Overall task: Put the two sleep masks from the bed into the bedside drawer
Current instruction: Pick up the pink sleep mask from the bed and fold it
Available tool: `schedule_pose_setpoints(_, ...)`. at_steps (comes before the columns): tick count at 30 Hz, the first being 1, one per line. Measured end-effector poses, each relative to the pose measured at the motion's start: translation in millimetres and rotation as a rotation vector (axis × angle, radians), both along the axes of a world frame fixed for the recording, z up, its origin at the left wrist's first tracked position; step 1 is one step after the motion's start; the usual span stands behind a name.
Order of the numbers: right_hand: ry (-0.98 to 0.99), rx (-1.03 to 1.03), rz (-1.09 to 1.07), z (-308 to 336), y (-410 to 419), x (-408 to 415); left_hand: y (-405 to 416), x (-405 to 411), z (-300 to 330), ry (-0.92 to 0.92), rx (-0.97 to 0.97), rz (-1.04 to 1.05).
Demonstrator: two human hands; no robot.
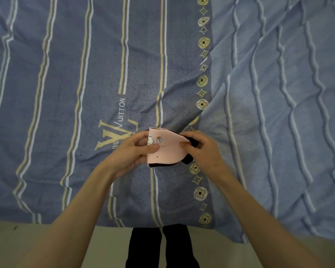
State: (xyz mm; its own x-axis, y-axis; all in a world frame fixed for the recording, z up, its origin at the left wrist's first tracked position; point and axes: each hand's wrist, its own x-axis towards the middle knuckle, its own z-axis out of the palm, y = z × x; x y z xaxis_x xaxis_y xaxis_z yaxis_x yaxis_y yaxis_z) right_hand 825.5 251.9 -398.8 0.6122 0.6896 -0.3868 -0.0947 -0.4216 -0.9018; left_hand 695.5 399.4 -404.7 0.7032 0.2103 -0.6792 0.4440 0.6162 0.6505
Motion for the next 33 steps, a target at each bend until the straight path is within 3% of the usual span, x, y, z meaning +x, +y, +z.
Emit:
schedule_pose_setpoints(5,-0.173,0.049,0.018,4,2,0,3,-8,3,-0.072,-0.168,0.056)
schedule_pose_setpoints(10,-0.429,0.092,0.120,4,1,-3,5,-13,5,-0.031,-0.302,0.155)
schedule_pose_setpoints(16,-0.585,0.122,0.172,8,2,-20,-4,-18,13,0.122,-0.227,-0.184)
schedule_pose_setpoints(20,-0.407,0.076,0.226,19,3,-20,-6,-27,17,0.153,-0.082,-0.038)
schedule_pose_setpoints(24,0.088,-0.003,0.260,45,6,-21,-14,-40,32,0.224,0.279,0.089)
schedule_pose_setpoints(28,0.097,-0.073,0.414,80,16,-26,-25,-55,74,0.147,0.440,0.187)
schedule_pose_setpoints(33,0.165,-0.091,0.616,142,38,-50,-33,-106,139,0.017,0.385,0.389)
